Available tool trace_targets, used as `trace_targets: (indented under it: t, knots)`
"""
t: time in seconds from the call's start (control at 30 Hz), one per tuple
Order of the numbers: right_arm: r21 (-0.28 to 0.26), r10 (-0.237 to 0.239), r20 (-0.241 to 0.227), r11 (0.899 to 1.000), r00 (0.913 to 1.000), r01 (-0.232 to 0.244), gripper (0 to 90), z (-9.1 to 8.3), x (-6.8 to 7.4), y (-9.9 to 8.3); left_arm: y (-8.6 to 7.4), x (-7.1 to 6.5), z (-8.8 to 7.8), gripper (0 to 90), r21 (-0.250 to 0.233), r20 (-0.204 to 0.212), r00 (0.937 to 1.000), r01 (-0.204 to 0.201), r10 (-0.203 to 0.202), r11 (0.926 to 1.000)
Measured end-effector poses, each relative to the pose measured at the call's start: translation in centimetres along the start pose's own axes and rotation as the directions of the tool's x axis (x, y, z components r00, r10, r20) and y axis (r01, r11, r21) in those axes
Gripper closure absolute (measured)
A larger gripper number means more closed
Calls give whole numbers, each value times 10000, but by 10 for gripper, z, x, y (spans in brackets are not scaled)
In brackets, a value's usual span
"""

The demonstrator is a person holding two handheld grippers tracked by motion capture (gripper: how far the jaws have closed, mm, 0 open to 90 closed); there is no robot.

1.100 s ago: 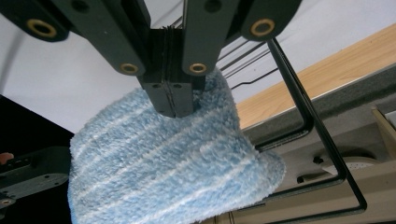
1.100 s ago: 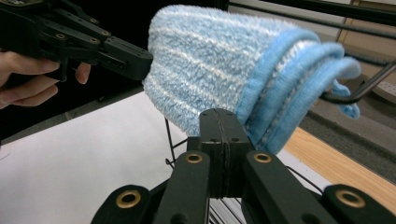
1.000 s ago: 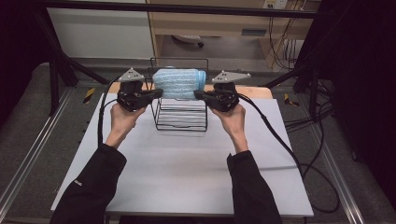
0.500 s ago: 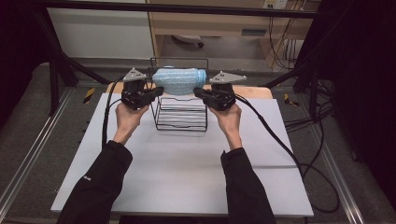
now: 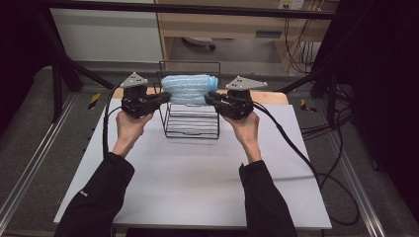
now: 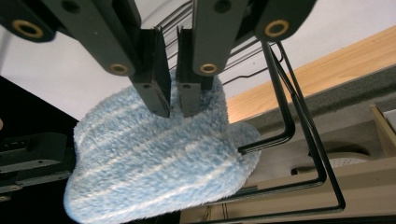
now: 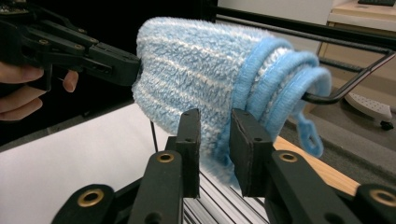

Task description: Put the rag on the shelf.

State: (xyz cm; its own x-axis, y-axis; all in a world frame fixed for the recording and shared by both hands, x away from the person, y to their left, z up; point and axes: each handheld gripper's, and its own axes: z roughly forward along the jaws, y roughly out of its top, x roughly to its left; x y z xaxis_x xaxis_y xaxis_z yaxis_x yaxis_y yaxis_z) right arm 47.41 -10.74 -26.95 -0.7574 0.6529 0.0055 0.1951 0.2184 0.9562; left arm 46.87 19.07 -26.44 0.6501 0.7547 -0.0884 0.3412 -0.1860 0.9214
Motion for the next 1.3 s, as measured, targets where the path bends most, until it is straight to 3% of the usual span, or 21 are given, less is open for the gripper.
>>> trace_targets:
  t: [0.4,0.6,0.73,1.0,1.17,1.3]
  knots:
    - [-300,314,-63,9991,9995,-316,574,-23,2,7,5,-2,-18,587,-13,-224,9996,-165,165,9999]
    - [-153,375,-18,9992,9993,-375,419,-35,3,9,2,-3,-27,458,84,-430,9987,-287,291,9996]
    - [142,391,-32,9991,9992,-391,300,-43,3,9,-5,-2,-33,369,168,-344,9992,-210,215,9996]
    - [513,877,-185,9949,9960,-867,94,-56,-5,-1,-22,3,-42,198,373,-492,9986,-168,187,9992]
    - [459,1129,-36,9926,9936,-1126,35,-68,-11,-11,-36,5,-46,123,691,-671,9969,-364,410,9969]
    - [547,1140,122,9919,9934,-1145,19,-77,-13,-20,-49,5,-48,112,878,-709,9966,-357,420,9955]
